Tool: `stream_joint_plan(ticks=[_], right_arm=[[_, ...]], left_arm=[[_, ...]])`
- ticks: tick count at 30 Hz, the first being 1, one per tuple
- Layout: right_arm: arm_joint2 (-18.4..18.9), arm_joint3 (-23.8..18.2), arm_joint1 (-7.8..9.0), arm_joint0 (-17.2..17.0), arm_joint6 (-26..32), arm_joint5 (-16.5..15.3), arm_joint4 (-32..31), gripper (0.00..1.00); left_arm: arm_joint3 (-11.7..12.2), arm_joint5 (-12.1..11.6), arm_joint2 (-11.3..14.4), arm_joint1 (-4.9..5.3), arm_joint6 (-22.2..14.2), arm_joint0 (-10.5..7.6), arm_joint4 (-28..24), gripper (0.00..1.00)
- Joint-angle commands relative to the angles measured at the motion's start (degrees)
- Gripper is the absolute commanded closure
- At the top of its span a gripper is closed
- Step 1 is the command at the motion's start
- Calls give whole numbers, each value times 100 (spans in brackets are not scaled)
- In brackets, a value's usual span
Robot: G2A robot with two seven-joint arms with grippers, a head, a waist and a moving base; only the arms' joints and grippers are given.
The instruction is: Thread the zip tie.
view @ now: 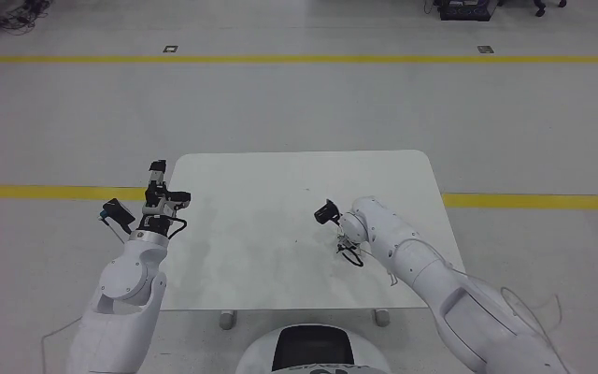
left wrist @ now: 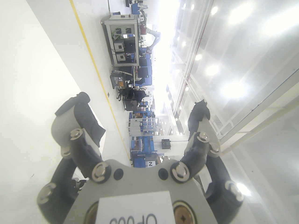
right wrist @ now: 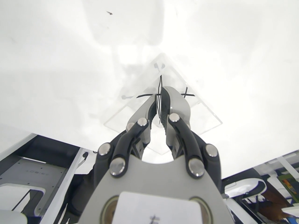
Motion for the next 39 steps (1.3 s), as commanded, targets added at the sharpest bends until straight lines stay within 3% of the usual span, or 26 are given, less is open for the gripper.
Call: stream_joint_plan(ticks=[1, 27, 39], right_arm=[[11, -39, 6, -15, 19, 9, -24, 91], [56, 293, -105, 55, 32, -413, 114, 84], [3, 427, -188, 97, 44, -249, 39, 87]], left_arm=[[0, 0, 0, 0, 0, 0, 0, 0], [0, 0, 0, 0, 0, 0, 0, 0], [0, 0, 0, 0, 0, 0, 0, 0]])
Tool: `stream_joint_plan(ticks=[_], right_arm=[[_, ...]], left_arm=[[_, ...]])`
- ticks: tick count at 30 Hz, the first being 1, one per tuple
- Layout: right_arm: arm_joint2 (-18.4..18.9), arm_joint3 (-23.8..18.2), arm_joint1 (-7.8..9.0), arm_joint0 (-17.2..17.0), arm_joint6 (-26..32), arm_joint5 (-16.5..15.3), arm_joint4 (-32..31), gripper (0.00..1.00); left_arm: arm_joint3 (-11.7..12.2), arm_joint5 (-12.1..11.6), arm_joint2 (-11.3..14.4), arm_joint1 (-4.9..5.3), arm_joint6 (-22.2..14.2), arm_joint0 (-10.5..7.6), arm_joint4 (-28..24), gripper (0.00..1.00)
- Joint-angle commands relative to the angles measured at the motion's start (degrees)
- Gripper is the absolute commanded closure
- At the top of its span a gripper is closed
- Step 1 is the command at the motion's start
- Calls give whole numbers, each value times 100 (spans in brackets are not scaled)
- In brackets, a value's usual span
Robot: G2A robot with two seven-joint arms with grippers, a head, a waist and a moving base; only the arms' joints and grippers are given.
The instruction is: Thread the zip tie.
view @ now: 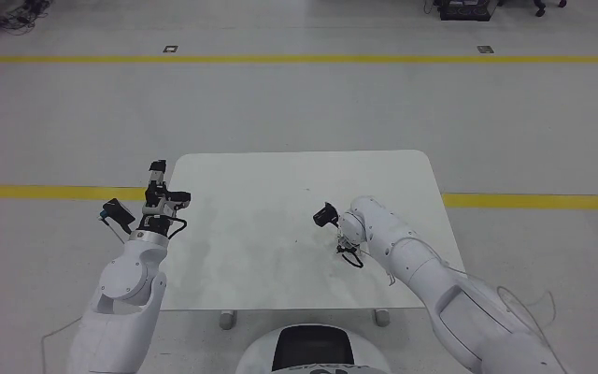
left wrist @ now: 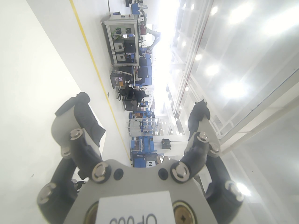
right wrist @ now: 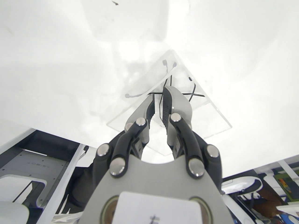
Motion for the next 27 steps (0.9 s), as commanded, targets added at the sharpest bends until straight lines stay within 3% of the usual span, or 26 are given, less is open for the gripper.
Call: stream_joint_plan(ticks=[1, 5, 8, 14, 20, 27], right_arm=[[-5, 21, -11, 5, -5, 0, -4, 87], [-14, 78, -38, 15, -16, -9, -3, 89], [-20, 122, -57, 31, -18, -6, -7, 100], [-10, 32, -65, 45, 30, 108, -96, 100], [169, -477, 65, -81, 138, 139, -212, 100], [746, -1525, 437, -539, 369, 104, -433, 100]], left_arm=[[0, 0, 0, 0, 0, 0, 0, 0], [0, 0, 0, 0, 0, 0, 0, 0], [0, 0, 0, 0, 0, 0, 0, 0], [0, 0, 0, 0, 0, 0, 0, 0], [0, 0, 0, 0, 0, 0, 0, 0], [0, 0, 0, 0, 0, 0, 0, 0]])
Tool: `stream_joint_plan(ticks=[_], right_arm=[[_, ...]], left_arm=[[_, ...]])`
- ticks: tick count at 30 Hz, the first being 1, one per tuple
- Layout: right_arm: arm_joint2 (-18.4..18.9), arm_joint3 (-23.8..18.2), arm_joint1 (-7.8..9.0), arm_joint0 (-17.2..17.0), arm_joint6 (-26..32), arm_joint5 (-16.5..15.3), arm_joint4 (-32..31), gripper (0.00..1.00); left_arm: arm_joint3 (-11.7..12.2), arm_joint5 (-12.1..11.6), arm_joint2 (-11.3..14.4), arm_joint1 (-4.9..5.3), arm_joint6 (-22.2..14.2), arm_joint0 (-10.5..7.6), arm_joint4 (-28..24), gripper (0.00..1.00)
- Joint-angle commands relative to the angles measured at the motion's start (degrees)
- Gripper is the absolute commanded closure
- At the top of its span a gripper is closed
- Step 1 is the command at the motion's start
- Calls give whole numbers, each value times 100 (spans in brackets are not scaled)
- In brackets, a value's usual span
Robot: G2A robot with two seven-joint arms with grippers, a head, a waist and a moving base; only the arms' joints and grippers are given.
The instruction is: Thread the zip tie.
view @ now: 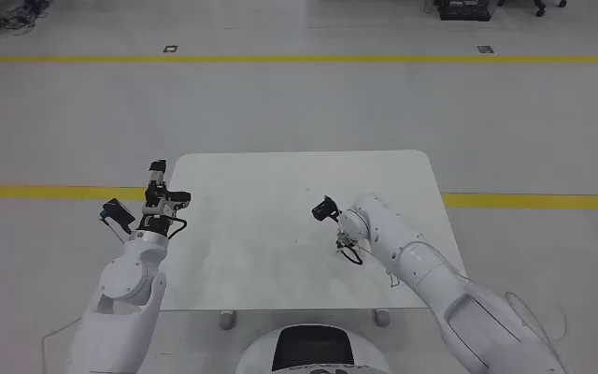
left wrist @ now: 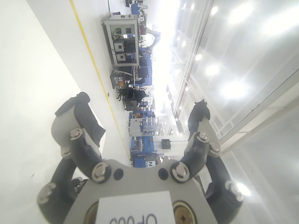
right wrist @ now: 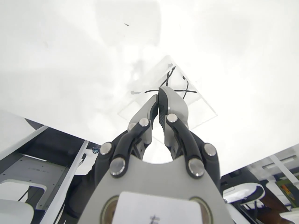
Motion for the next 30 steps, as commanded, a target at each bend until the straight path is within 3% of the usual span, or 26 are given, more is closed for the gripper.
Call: stream_joint_plan(ticks=[1, 6, 15, 19, 30], right_arm=[[220, -388, 126, -192, 80, -12, -85, 100], [861, -1365, 433, -766, 165, -175, -194, 100], [2074, -2749, 851, -1891, -356, -973, 183, 100], [2365, -2982, 949, -2169, -610, -1160, 461, 100], [2375, -2974, 955, -2210, -744, -1123, 504, 100]], left_arm=[[0, 0, 0, 0, 0, 0, 0, 0], [0, 0, 0, 0, 0, 0, 0, 0], [0, 0, 0, 0, 0, 0, 0, 0], [0, 0, 0, 0, 0, 0, 0, 0], [0, 0, 0, 0, 0, 0, 0, 0]])
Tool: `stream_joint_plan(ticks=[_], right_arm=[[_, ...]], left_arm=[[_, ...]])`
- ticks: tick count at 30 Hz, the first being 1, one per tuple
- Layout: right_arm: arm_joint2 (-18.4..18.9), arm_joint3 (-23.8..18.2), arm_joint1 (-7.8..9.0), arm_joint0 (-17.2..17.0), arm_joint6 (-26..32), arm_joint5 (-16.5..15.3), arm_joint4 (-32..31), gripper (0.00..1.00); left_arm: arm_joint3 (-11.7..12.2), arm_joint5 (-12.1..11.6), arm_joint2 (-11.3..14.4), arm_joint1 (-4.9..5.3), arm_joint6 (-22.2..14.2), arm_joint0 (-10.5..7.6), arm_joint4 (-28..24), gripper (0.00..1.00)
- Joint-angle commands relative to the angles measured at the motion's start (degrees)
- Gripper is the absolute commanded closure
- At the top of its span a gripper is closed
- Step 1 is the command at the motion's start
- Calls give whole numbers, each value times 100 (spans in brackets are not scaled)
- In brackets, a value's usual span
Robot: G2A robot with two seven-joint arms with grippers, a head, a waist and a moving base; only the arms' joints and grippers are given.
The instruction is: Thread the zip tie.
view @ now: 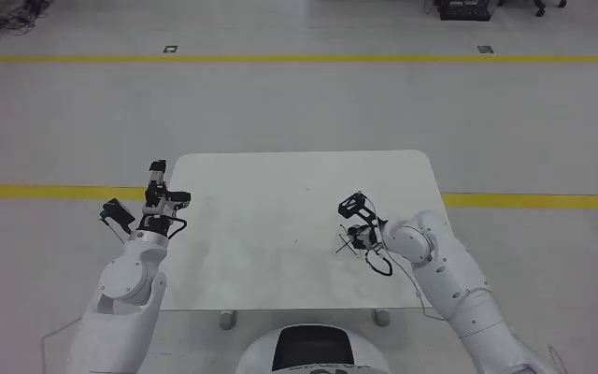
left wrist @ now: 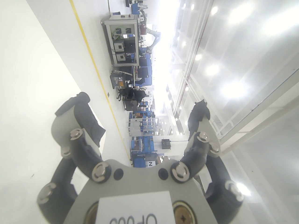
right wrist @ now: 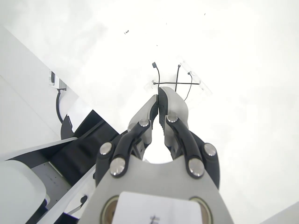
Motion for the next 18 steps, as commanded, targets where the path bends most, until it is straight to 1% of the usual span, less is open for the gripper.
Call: stream_joint_plan(ticks=[1, 5, 11, 13, 16, 17, 18], right_arm=[[-3, 39, 0, -36, -193, 16, 69, 100], [117, 108, 23, -52, -395, -11, 531, 100], [271, 137, 130, -81, -529, -11, 1407, 100], [330, 115, 198, -122, -592, -11, 1784, 100], [396, 42, 331, -162, -500, -11, 2442, 100], [429, 44, 383, -168, -460, -11, 2512, 100], [429, 44, 383, -168, -460, -11, 2512, 100]], left_arm=[[0, 0, 0, 0, 0, 0, 0, 0], [0, 0, 0, 0, 0, 0, 0, 0], [0, 0, 0, 0, 0, 0, 0, 0], [0, 0, 0, 0, 0, 0, 0, 0], [0, 0, 0, 0, 0, 0, 0, 0], [0, 0, 0, 0, 0, 0, 0, 0], [0, 0, 0, 0, 0, 0, 0, 0]])
